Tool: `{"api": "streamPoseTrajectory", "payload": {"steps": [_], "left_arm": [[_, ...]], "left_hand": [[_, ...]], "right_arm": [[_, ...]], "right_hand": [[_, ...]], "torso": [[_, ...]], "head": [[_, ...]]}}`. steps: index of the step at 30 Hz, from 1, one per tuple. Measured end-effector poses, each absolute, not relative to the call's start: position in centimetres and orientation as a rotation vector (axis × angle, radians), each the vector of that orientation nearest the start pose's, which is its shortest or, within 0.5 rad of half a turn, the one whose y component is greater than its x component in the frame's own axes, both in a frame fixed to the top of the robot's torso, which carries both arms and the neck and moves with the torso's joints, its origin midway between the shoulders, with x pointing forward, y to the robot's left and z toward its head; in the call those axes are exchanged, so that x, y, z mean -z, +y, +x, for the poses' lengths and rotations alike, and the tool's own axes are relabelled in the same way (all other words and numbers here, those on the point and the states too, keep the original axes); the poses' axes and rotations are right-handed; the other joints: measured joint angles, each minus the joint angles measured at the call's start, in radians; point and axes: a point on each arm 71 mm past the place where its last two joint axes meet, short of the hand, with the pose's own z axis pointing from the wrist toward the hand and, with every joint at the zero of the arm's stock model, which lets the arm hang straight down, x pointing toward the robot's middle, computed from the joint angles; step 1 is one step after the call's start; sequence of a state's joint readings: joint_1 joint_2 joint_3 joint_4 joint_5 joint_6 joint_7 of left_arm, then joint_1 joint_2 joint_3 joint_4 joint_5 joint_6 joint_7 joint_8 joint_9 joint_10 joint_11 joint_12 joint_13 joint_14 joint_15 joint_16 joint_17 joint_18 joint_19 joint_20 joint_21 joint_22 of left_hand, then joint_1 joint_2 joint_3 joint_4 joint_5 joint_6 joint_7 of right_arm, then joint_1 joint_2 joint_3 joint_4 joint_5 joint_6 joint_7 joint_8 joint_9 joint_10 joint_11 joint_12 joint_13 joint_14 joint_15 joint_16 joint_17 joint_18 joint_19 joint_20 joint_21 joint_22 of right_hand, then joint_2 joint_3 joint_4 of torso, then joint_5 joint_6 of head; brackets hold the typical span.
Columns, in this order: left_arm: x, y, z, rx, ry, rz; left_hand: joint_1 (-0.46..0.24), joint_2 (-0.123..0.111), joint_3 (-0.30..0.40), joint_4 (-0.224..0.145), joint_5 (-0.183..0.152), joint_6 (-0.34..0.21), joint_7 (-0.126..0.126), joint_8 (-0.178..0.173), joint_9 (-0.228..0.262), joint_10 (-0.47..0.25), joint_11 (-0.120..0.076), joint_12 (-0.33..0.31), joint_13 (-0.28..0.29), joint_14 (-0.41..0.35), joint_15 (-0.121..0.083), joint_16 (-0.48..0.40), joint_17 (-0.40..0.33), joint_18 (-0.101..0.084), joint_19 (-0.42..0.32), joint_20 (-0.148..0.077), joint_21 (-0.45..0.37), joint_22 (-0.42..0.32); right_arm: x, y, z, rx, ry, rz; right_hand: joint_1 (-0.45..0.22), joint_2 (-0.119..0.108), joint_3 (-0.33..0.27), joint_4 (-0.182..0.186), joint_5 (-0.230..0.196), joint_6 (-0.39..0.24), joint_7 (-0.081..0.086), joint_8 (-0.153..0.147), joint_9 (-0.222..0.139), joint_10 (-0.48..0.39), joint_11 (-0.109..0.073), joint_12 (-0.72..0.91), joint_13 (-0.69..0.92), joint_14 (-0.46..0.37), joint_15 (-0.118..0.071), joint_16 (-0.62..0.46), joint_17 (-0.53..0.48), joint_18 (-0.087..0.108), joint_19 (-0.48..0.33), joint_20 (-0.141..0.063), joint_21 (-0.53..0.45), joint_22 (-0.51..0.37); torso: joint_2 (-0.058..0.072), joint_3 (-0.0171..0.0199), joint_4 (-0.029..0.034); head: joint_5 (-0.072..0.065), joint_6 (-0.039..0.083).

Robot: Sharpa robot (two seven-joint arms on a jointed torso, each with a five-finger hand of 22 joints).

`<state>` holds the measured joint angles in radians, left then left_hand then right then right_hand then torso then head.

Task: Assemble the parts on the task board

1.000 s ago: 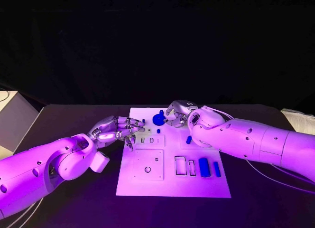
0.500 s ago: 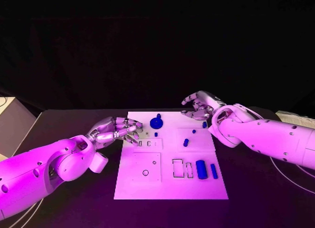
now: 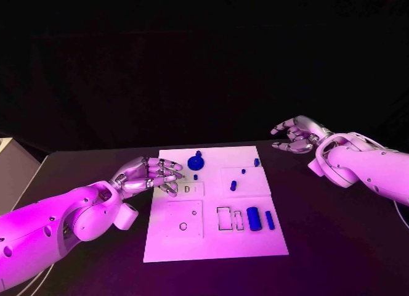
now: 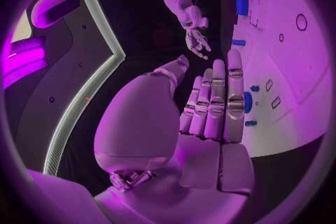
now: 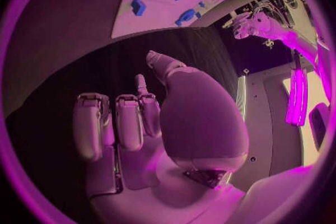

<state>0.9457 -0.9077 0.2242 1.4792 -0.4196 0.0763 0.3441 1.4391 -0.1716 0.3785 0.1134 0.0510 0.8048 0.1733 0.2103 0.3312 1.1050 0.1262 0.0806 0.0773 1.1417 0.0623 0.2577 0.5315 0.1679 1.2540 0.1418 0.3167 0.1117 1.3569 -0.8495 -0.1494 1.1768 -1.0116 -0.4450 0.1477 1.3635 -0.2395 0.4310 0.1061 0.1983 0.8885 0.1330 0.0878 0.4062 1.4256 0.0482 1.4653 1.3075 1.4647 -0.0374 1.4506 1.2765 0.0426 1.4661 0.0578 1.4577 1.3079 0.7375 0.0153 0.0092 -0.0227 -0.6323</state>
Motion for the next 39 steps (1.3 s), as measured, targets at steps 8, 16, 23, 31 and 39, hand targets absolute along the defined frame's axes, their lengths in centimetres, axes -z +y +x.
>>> {"api": "streamPoseTrajectory", "payload": {"steps": [8,16,23,31,39], "left_arm": [[21.0,23.6,46.8,1.671,1.652,-0.743],[21.1,23.6,46.8,1.65,1.657,-0.739],[21.3,23.6,46.7,1.625,1.683,-0.733],[21.5,23.5,46.7,1.604,1.714,-0.722],[21.5,23.5,46.6,1.598,1.722,-0.722]], "left_hand": [[-0.012,-0.014,0.083,-0.049,0.0,0.102,-0.017,0.049,0.037,0.12,-0.043,0.111,0.068,0.095,-0.057,0.364,0.342,0.0,0.079,-0.06,0.271,0.168],[-0.086,0.006,0.089,-0.034,0.002,0.088,-0.066,0.338,0.283,-0.006,-0.098,0.604,0.457,0.312,-0.093,1.101,0.773,-0.054,0.126,-0.084,0.874,0.843],[-0.127,0.003,0.173,0.041,0.002,0.027,-0.107,0.54,0.482,0.072,-0.126,1.077,0.892,0.323,-0.116,1.31,0.777,-0.093,0.185,-0.104,1.082,1.132],[-0.138,-0.006,0.186,0.061,0.002,-0.017,-0.093,0.514,0.484,0.041,-0.119,1.075,0.878,0.323,-0.116,1.31,0.777,-0.092,0.192,-0.104,1.096,1.16],[-0.137,-0.014,0.19,0.064,0.002,-0.07,-0.02,0.277,0.315,-0.057,-0.052,0.965,0.728,0.325,-0.063,1.306,0.777,-0.092,0.177,-0.051,1.103,1.161]], "right_arm": [[15.9,-33.4,55.1,-0.574,1.528,0.199],[17.1,-32.5,55.3,-0.552,1.574,0.168],[17.7,-31.6,55.7,-0.539,1.6,0.157],[17.9,-30.3,55.9,-0.55,1.625,0.151],[18.3,-29.2,55.8,-0.568,1.665,0.143]], "right_hand": [[0.004,-0.004,0.0,-0.006,0.034,-0.004,0.004,0.0,-0.001,0.004,0.005,0.0,0.0,0.0,0.0,0.0,0.004,0.0,0.0,0.0,0.0,0.0],[0.004,-0.004,-0.003,-0.008,0.046,-0.008,0.008,0.0,-0.002,0.005,0.005,0.0,0.0,0.0,0.0,0.0,0.006,0.0,0.0,0.0,0.0,0.0],[-0.001,-0.01,-0.012,-0.005,0.048,-0.011,0.011,0.0,-0.002,0.009,0.009,0.0,0.0,0.0,0.0,0.0,0.012,0.0,0.0,0.0,0.0,0.0],[-0.001,-0.01,-0.017,0.0,0.052,-0.011,0.011,0.0,-0.002,0.009,0.009,0.0,0.0,0.004,0.003,0.0,0.015,0.001,0.0,0.0,0.0,0.0],[-0.011,-0.008,-0.02,0.003,0.052,-0.011,0.011,0.0,-0.002,0.009,0.009,0.0,0.001,0.004,0.004,0.004,0.018,0.002,0.0,0.0,0.004,0.0]], "torso": [[-0.001,0.0049,-0.0045],[0.0,0.004,-0.0013],[0.0,0.0034,0.0005],[0.0,0.0024,0.0001],[-0.001,0.0025,-0.0017]], "head": [[-0.007,-0.009],[-0.013,-0.018],[-0.016,-0.024],[-0.021,-0.029],[-0.02,-0.033]]}}
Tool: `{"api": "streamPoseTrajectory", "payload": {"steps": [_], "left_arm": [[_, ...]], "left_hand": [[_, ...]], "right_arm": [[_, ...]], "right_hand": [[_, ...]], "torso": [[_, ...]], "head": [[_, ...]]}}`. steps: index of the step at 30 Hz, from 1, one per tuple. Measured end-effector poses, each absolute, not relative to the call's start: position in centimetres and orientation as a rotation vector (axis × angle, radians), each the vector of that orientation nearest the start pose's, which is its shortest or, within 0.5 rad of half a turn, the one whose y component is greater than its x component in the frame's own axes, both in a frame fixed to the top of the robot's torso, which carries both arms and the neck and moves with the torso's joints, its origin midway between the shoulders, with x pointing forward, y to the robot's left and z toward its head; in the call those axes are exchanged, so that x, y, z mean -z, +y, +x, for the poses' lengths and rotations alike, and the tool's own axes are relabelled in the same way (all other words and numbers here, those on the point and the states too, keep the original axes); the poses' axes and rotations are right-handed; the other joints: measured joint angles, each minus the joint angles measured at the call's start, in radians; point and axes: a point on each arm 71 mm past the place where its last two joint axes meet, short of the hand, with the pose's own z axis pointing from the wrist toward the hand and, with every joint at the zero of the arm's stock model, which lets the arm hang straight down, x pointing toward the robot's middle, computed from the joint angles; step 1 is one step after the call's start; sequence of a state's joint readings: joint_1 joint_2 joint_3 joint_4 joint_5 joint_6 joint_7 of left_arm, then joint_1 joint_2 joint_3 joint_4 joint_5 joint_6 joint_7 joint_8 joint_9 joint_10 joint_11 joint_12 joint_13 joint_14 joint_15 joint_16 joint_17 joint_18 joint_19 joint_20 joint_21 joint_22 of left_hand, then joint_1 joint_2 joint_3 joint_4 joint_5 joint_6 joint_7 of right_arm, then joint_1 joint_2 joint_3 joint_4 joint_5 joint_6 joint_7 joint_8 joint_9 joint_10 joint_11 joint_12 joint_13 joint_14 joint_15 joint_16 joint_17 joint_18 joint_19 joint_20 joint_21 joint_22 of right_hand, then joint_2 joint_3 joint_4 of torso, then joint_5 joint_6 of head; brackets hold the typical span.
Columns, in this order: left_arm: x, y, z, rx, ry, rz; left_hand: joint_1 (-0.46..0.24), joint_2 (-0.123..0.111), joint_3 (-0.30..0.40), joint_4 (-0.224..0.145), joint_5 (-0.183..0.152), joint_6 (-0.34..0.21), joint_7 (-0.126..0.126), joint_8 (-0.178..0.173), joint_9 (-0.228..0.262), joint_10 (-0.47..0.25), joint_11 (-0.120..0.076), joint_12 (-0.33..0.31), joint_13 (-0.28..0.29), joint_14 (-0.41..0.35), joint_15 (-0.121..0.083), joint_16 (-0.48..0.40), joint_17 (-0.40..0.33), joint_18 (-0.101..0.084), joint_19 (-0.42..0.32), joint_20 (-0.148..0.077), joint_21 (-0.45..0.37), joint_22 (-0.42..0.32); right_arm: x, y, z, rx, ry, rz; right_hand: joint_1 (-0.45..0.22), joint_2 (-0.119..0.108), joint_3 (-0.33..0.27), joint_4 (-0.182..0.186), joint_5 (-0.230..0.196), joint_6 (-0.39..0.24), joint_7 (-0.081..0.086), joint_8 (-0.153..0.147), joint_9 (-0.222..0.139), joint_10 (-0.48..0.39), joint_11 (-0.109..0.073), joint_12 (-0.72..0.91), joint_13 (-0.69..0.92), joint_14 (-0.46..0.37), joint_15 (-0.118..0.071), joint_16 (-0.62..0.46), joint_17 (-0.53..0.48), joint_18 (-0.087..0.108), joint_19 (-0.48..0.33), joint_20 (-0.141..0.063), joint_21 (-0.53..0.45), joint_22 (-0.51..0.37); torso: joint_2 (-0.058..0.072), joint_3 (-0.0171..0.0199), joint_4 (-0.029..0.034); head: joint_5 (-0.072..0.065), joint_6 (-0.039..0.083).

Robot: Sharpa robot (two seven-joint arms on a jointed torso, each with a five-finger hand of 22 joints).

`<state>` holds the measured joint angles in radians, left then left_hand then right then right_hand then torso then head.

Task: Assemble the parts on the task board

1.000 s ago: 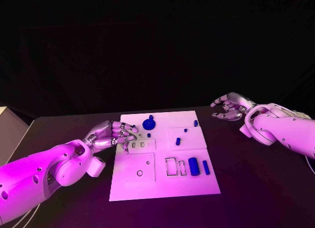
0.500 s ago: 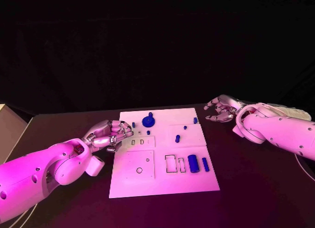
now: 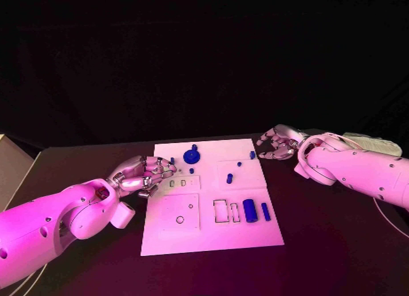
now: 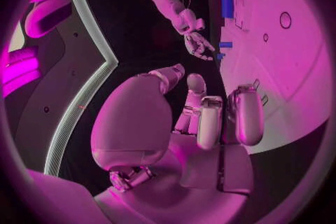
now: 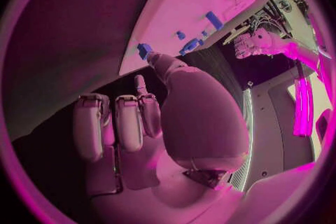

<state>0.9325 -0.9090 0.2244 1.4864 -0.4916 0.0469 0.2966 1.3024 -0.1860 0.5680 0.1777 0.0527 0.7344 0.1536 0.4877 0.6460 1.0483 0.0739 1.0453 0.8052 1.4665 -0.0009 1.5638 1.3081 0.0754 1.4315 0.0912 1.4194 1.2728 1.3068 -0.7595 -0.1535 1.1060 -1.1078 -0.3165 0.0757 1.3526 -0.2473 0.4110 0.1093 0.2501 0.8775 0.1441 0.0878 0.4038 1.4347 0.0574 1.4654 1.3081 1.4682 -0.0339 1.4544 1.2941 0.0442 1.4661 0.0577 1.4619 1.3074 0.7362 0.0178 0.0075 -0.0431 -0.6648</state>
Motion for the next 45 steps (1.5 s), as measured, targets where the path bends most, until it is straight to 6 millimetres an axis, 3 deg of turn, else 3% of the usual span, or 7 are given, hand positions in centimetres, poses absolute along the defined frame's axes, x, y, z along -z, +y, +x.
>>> {"api": "streamPoseTrajectory", "payload": {"steps": [2,7,18,29,39,42,45], "left_arm": [[21.5,23.4,46.6,1.599,1.722,-0.723],[21.5,23.4,46.6,1.602,1.721,-0.726],[21.4,23.4,46.5,1.606,1.718,-0.73],[21.3,23.3,46.4,1.611,1.717,-0.729],[21.2,23.3,46.3,1.612,1.717,-0.729],[21.2,23.3,46.3,1.613,1.718,-0.729],[21.2,23.3,46.3,1.612,1.718,-0.729]], "left_hand": [[0.001,-0.001,-0.001,-0.001,0.0,0.0,0.004,-0.021,-0.018,-0.049,0.005,-0.069,-0.078,-0.001,0.001,-0.02,0.0,0.0,-0.01,0.009,-0.014,-0.028],[0.001,-0.001,-0.001,-0.001,0.0,0.0,0.011,-0.046,-0.041,-0.059,0.008,-0.121,-0.127,-0.001,0.008,-0.04,0.0,0.0,-0.029,0.014,-0.035,-0.067],[0.001,-0.001,0.0,-0.002,0.0,0.0,0.011,-0.051,-0.046,-0.059,0.008,-0.125,-0.135,-0.001,0.008,-0.04,0.0,0.0,-0.029,0.014,-0.035,-0.07],[0.005,-0.005,-0.001,-0.007,0.0,0.0,0.011,-0.052,-0.049,-0.058,0.008,-0.131,-0.141,-0.001,0.008,-0.04,0.0,0.0,-0.029,0.014,-0.035,-0.071],[0.005,-0.005,-0.001,-0.007,0.0,0.0,0.011,-0.052,-0.049,-0.058,0.008,-0.131,-0.141,-0.001,0.008,-0.04,0.0,0.0,-0.029,0.014,-0.035,-0.072],[0.005,-0.005,-0.001,-0.007,0.0,0.0,0.011,-0.052,-0.049,-0.058,0.008,-0.131,-0.141,-0.001,0.008,-0.04,0.0,0.0,-0.029,0.014,-0.035,-0.072],[0.009,-0.001,-0.001,-0.007,0.0,0.0,0.011,-0.052,-0.051,-0.058,0.008,-0.136,-0.143,-0.001,0.008,-0.04,0.0,0.0,-0.029,0.014,-0.038,-0.072]], "right_arm": [[18.4,-29.0,55.8,-0.571,1.674,0.141],[18.6,-28.4,55.8,-0.58,1.691,0.135],[19.1,-28.0,56.1,-0.573,1.718,0.137],[19.9,-27.8,56.3,-0.553,1.733,0.151],[20.0,-27.5,56.5,-0.549,1.73,0.155],[20.0,-27.5,56.5,-0.547,1.73,0.157],[20.1,-27.5,56.6,-0.545,1.73,0.158]], "right_hand": [[0.0,0.0,0.0,0.0,0.0,0.0,0.0,0.0,0.0,0.0,0.0,0.0,0.0,0.0,0.0,0.0,0.0,0.0,0.0,0.0,0.0,0.0],[0.0,0.0,-0.003,0.003,0.0,0.0,0.0,0.0,0.0,0.0,0.0,0.0,0.0,0.0,0.0,0.0,0.001,0.0,0.0,0.0,0.0,0.0],[-0.004,0.004,-0.004,0.004,0.005,0.0,0.0,0.0,0.0,0.003,0.003,0.004,0.0,0.0,0.0,0.0,0.003,0.0,0.0,0.0,0.0,0.001],[-0.008,0.008,-0.004,0.004,0.011,0.0,0.0,0.0,0.0,0.003,0.003,0.004,0.0,0.0,0.0,0.0,0.004,0.0,0.0,0.0,0.0,0.001],[-0.012,0.012,-0.001,0.007,0.011,0.004,0.003,0.001,0.0,0.007,0.0,0.004,0.0,0.0,0.0,0.0,0.004,0.0,0.0,0.0,0.0,0.0],[-0.015,0.022,0.005,0.012,0.015,0.004,0.003,0.005,0.0,0.007,0.0,0.004,0.0,0.0,0.0,0.0,0.004,0.0,0.0,0.0,0.0,0.0],[-0.015,0.046,0.024,0.016,0.015,0.013,0.002,0.009,0.001,0.009,0.002,0.008,0.0,0.0,0.0,0.0,0.004,0.0,0.0,0.0,0.0,0.0]], "torso": [[0.0,0.0,0.0],[0.0,0.0004,0.0005],[0.001,0.0005,0.0011],[0.004,0.0012,0.0061],[0.005,0.0011,0.0058],[0.005,0.0018,0.0062],[0.005,0.0018,0.0068]], "head": [[-0.001,0.0],[-0.002,-0.002],[-0.002,-0.003],[0.003,-0.007],[0.003,-0.009],[0.003,-0.011],[0.003,-0.012]]}}
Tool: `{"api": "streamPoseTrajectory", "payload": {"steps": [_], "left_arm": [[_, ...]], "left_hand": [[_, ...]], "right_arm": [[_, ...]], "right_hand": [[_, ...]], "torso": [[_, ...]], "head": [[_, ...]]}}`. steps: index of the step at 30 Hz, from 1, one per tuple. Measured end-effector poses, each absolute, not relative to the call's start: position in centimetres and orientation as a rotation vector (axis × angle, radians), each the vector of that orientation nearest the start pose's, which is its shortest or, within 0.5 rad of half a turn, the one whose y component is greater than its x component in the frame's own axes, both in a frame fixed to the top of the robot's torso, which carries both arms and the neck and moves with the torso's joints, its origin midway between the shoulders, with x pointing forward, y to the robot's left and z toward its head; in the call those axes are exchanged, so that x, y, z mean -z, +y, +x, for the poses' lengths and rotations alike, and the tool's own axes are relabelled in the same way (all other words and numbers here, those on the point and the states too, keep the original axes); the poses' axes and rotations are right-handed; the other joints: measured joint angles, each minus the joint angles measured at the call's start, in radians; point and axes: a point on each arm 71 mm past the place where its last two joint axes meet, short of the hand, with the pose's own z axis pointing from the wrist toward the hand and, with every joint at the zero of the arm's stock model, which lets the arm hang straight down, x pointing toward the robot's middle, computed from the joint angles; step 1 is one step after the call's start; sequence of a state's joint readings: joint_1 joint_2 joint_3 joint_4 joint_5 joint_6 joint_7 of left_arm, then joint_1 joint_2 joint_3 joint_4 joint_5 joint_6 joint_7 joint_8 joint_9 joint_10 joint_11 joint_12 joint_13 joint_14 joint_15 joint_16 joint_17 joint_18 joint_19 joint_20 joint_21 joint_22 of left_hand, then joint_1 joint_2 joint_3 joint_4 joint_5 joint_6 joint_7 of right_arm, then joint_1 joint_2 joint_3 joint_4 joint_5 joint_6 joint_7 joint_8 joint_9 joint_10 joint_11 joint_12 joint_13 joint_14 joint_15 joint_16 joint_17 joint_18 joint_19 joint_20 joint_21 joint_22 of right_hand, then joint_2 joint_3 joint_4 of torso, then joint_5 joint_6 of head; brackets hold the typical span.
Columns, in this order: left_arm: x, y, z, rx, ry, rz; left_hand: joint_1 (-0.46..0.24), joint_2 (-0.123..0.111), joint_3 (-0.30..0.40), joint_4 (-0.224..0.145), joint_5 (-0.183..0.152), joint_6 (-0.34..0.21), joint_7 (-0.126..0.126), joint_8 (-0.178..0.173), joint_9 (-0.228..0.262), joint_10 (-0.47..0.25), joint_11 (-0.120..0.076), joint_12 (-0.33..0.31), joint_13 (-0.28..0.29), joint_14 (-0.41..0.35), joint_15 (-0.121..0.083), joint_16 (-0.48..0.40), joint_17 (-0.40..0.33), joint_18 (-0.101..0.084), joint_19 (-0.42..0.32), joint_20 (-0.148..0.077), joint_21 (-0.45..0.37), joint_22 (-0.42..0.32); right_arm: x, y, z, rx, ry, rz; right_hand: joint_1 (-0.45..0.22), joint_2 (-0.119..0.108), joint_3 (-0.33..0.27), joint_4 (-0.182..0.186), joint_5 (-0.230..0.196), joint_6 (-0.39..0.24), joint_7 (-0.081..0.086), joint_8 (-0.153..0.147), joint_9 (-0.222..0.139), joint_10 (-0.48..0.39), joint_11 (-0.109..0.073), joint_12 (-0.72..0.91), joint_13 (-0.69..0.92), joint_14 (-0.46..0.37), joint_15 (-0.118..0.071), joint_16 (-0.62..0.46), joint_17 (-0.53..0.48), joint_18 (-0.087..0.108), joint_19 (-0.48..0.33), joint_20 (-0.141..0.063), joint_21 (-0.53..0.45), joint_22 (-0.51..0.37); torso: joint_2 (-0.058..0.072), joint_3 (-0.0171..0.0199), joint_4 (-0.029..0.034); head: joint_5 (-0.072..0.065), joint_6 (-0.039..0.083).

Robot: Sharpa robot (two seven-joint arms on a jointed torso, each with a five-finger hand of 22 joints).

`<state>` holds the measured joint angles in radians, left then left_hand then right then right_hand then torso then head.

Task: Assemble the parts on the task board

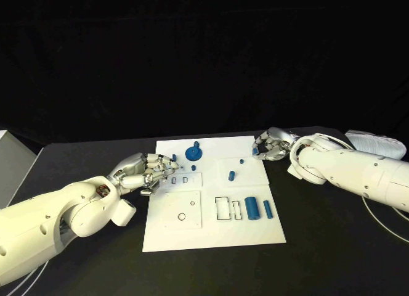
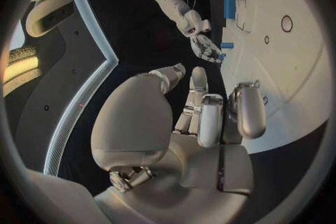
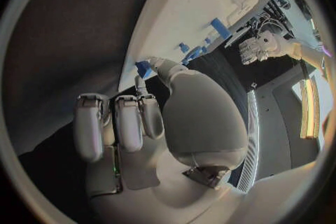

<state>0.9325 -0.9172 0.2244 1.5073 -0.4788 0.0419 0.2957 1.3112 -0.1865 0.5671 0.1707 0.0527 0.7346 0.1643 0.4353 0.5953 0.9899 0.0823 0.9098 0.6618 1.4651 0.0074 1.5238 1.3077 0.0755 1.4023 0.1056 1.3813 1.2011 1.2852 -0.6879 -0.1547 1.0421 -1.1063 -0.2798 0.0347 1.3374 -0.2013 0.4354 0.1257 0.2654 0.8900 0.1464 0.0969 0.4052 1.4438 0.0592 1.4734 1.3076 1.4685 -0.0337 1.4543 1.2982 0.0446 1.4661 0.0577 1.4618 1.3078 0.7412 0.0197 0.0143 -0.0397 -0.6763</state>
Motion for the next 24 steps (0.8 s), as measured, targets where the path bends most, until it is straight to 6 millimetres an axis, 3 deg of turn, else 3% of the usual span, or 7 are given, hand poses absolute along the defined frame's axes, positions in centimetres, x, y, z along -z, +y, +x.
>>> {"api": "streamPoseTrajectory", "payload": {"steps": [11,24], "left_arm": [[21.25,23.32,46.31,1.61,1.72,-0.731],[21.27,23.34,46.31,1.607,1.723,-0.733]], "left_hand": [[0.0,0.0,0.0,0.0,0.0,0.0,0.0,-0.004,-0.001,0.0,0.0,-0.001,-0.001,0.0,0.0,-0.003,0.0,0.0,0.0,0.0,0.0,-0.002],[0.0,0.0,0.0,0.0,0.0,0.004,0.004,-0.004,-0.002,0.0,0.0,-0.001,-0.003,0.0,0.0,-0.003,0.0,0.0,0.0,0.0,0.0,-0.002]], "right_arm": [[20.22,-27.54,56.63,-0.538,1.732,0.163],[20.18,-27.53,56.67,-0.535,1.725,0.165]], "right_hand": [[0.004,0.032,0.037,0.0,-0.01,0.014,0.0,0.011,0.001,0.002,0.002,0.0,0.0,0.0,0.0,0.0,0.001,0.0,0.0,0.0,0.0,0.0],[-0.003,0.038,0.042,0.0,-0.03,0.022,-0.004,0.019,0.005,0.003,0.001,0.001,0.0,0.0,0.0,0.0,0.005,0.0,0.0,0.0,0.004,0.0]], "torso": [[0.0,-0.0001,-0.0012],[0.0,-0.0001,-0.0011]], "head": [[0.003,-0.002],[0.002,-0.002]]}}
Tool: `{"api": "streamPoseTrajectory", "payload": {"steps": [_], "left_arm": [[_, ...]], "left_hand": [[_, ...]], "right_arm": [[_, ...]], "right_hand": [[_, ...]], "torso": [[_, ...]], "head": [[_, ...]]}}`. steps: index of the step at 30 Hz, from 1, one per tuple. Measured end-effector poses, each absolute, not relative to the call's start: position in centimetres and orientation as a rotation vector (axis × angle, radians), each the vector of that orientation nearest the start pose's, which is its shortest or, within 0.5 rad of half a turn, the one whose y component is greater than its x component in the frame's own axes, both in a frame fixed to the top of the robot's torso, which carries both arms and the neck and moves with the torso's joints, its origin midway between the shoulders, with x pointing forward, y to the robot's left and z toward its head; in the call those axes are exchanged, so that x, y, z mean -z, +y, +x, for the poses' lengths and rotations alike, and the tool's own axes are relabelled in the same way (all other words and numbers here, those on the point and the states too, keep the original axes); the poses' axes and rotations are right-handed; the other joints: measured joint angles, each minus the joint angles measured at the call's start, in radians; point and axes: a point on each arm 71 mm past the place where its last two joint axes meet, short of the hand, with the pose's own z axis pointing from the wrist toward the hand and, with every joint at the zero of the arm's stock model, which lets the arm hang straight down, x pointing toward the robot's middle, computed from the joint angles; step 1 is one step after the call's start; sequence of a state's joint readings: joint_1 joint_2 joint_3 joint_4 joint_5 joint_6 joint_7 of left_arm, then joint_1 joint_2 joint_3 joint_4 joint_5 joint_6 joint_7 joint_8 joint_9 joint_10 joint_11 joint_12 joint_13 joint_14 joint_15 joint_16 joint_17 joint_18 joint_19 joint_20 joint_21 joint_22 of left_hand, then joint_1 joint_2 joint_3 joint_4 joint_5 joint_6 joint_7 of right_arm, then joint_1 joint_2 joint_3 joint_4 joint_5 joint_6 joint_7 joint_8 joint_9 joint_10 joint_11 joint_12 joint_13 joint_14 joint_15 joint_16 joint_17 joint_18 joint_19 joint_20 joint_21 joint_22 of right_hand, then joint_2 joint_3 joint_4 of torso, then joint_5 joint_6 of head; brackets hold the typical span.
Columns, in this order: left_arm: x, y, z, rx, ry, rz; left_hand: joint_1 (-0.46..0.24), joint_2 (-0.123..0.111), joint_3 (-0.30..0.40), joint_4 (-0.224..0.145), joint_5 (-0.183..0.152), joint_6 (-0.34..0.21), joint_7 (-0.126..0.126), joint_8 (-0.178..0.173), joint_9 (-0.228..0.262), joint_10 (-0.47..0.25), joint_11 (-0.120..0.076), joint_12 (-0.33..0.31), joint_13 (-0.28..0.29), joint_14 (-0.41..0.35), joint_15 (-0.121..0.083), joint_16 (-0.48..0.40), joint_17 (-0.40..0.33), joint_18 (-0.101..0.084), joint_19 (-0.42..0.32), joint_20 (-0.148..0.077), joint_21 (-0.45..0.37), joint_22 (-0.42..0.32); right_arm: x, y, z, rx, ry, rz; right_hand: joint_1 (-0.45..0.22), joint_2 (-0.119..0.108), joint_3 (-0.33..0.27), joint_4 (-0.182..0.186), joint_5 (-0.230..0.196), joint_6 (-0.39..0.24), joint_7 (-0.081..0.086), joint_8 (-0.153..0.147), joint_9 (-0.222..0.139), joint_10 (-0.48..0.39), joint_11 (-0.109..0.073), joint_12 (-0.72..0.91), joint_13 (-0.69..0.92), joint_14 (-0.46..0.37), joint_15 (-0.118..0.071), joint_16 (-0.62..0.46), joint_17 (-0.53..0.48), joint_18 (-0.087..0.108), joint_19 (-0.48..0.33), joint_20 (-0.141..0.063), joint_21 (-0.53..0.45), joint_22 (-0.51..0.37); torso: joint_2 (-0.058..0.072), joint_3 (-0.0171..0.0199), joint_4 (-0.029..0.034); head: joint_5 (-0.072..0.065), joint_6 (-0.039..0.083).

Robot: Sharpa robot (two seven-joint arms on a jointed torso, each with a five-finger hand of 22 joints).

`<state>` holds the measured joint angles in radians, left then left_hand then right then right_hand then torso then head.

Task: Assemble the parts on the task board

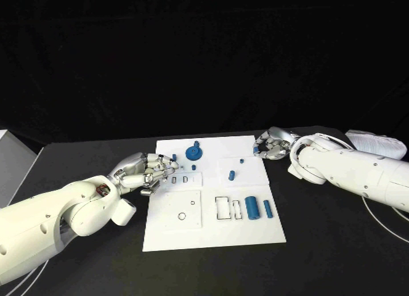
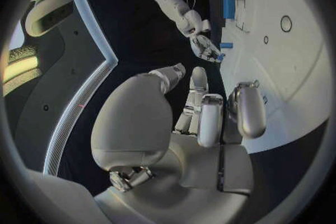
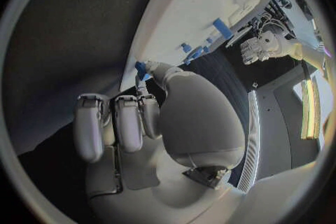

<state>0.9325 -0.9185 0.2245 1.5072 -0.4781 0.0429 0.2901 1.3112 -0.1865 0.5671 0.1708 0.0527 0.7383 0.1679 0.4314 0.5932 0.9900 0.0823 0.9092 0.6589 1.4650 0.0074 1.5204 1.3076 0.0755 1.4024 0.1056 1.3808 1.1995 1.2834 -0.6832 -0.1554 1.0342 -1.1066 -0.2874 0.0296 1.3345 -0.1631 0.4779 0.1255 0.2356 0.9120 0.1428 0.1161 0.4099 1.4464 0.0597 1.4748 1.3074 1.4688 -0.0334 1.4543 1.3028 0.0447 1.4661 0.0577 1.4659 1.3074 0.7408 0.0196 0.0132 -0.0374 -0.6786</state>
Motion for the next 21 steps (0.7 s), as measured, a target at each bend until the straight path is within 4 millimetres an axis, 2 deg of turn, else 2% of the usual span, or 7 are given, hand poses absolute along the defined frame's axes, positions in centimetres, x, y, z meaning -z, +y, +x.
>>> {"api": "streamPoseTrajectory", "payload": {"steps": [3,6,15,21], "left_arm": [[21.3,23.3,46.3,1.607,1.724,-0.733],[21.3,23.3,46.3,1.607,1.724,-0.733],[21.3,23.4,46.3,1.605,1.725,-0.735],[21.3,23.5,46.3,1.6,1.725,-0.738]], "left_hand": [[0.0,0.0,0.0,0.0,0.0,0.0,0.0,0.0,0.0,0.0,0.0,0.0,0.0,0.0,0.0,0.0,0.0,0.0,0.0,0.0,0.0,0.0],[0.0,0.0,0.0,0.0,0.0,0.0,0.0,0.0,0.0,0.0,0.0,0.0,0.0,0.0,0.0,0.0,0.0,0.0,0.0,0.0,0.0,0.0],[0.0,0.0,0.0,0.0,0.0,0.0,0.0,0.0,-0.001,0.0,0.0,0.0,-0.002,0.0,0.0,0.0,0.0,0.0,-0.007,0.0,0.0,-0.005],[0.0,0.0,0.0,0.0,0.0,0.0,0.0,0.0,-0.002,0.0,0.0,-0.006,-0.003,0.0,0.0,-0.006,0.0,0.0,-0.007,0.0,-0.005,-0.008]], "right_arm": [[20.2,-27.5,56.7,-0.534,1.718,0.166],[20.1,-27.5,56.7,-0.532,1.706,0.169],[19.7,-27.3,56.6,-0.527,1.656,0.185],[18.8,-26.7,56.6,-0.539,1.622,0.192]], "right_hand": [[-0.007,0.006,0.0,0.0,-0.017,0.012,-0.009,0.012,0.004,0.006,-0.006,0.003,0.0,-0.001,-0.001,0.0,0.0,0.0,0.0,0.0,0.0,0.0],[-0.023,-0.001,0.0,0.0,-0.045,0.018,-0.008,0.019,0.006,0.009,-0.009,0.003,0.0,-0.004,-0.008,0.0,0.0,0.0,0.0,0.0,0.0,0.0],[-0.049,-0.012,-0.008,0.014,-0.052,0.031,-0.021,0.038,0.013,0.01,-0.01,0.003,0.0,-0.002,-0.01,0.0,0.0,0.0,0.0,-0.008,0.0,0.0],[-0.054,-0.017,-0.013,0.018,-0.052,0.035,-0.017,0.039,0.014,0.013,-0.013,0.003,0.0,-0.002,-0.01,0.0,0.0,0.0,0.0,-0.008,0.0,0.001]], "torso": [[0.0,0.0002,-0.0001],[0.0,0.0002,-0.0001],[0.0,0.0002,-0.0001],[-0.002,-0.0006,0.0011]], "head": [[0.0,0.0],[0.0,0.0],[0.003,0.001],[0.006,0.0]]}}
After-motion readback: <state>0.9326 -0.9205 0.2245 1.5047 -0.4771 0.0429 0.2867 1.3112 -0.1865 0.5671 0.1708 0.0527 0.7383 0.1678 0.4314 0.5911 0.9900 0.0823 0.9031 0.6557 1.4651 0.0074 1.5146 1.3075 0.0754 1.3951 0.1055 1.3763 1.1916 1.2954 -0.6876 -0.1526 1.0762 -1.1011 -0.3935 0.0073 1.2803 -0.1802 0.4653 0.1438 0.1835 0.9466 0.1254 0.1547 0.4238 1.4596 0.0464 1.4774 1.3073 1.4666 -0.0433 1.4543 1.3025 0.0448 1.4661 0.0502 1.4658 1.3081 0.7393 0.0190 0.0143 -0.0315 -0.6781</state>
